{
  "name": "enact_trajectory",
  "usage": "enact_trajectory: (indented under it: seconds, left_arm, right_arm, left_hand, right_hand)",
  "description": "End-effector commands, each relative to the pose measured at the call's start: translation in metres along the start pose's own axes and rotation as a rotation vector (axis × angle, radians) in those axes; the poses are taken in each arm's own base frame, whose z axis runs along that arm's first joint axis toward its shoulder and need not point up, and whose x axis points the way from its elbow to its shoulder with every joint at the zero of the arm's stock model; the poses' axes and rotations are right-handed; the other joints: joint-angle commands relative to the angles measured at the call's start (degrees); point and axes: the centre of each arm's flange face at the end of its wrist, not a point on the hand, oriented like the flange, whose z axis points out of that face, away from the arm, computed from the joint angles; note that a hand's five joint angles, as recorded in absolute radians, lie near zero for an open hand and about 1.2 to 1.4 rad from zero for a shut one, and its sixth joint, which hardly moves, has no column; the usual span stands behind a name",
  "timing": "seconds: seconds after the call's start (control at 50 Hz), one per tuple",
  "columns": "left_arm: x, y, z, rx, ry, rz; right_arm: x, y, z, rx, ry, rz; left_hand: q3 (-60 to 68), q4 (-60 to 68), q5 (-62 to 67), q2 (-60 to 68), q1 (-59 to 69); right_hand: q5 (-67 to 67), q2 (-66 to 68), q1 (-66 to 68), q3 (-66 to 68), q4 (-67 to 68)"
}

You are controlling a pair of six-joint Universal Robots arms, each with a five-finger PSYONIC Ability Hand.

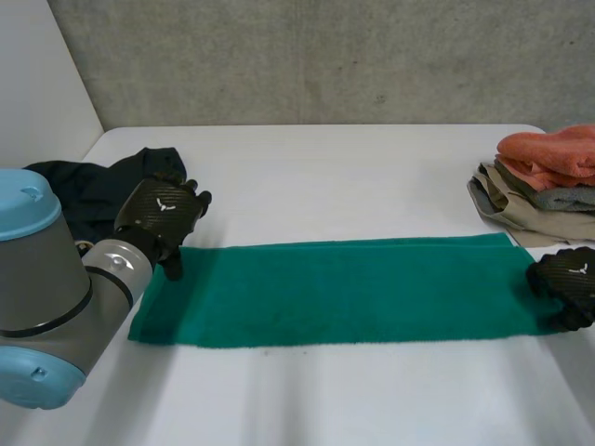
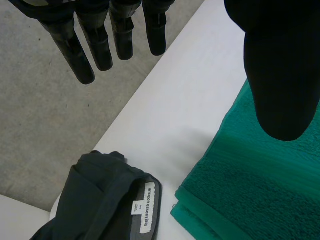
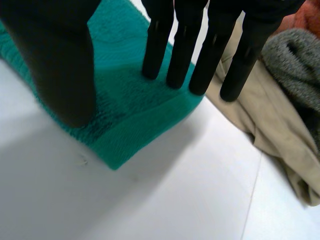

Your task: Fold the laundry.

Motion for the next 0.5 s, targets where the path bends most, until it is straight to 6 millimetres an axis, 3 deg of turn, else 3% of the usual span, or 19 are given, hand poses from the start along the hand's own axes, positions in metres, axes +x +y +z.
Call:
enact_trajectory:
  seconds: [0.02,0.08,0.14,0.24,0.36,0.38,0.44,0.5]
  left_arm:
    - [0.001,0.000,0.000,0.000,0.004,0.003]
    - [0.001,0.000,0.000,0.002,0.003,0.001]
    - [0.001,-0.001,-0.001,0.005,0.003,0.003]
    - [-0.003,-0.007,-0.004,0.024,-0.010,0.002]
    - [-0.007,-0.008,-0.007,0.026,-0.021,0.001]
    - [-0.007,-0.008,-0.007,0.025,-0.022,0.001]
    - [-0.008,-0.008,-0.008,0.025,-0.024,0.001]
    - [-0.010,-0.011,-0.010,0.032,-0.033,0.001]
  right_arm:
    - [0.004,0.009,0.008,-0.018,0.015,-0.032]
    - [0.013,0.015,0.008,-0.040,0.052,-0.041]
    - [0.034,0.025,0.004,-0.093,0.134,-0.035]
    - [0.073,0.025,-0.006,-0.137,0.272,-0.111]
    - [0.085,0.012,-0.011,-0.134,0.334,-0.168]
    - [0.084,0.006,-0.013,-0.119,0.338,-0.178]
    - [0.056,-0.037,-0.013,0.014,0.292,-0.241]
    - [0.011,-0.080,-0.011,0.163,0.191,-0.246]
  left_hand:
    - [-1.1,-1.1,-0.5,-1.2,-1.4]
    - [-1.1,-1.1,-0.5,-1.2,-1.4]
    - [-1.1,-1.1,-0.5,-1.2,-1.4]
    - [-1.1,-1.1,-0.5,-1.2,-1.4]
    - [-1.1,-1.1,-0.5,-1.2,-1.4]
    - [-1.1,-1.1,-0.5,-1.2,-1.4]
    - [-1.1,-1.1,-0.5,-1.2,-1.4]
    - [-1.2,-1.2,-0.6,-1.3,-1.6]
  right_hand:
    - [39.8,40.2,40.0,39.9,39.8]
    - [39.8,40.2,40.0,39.9,39.8]
    - [39.8,40.2,40.0,39.9,39.8]
    - [39.8,40.2,40.0,39.9,39.8]
    - [39.8,40.2,40.0,39.9,39.8]
    - [39.8,40.2,40.0,39.9,39.8]
    - [39.8,40.2,40.0,39.9,39.8]
    - [39.8,40.2,40.0,39.9,39.8]
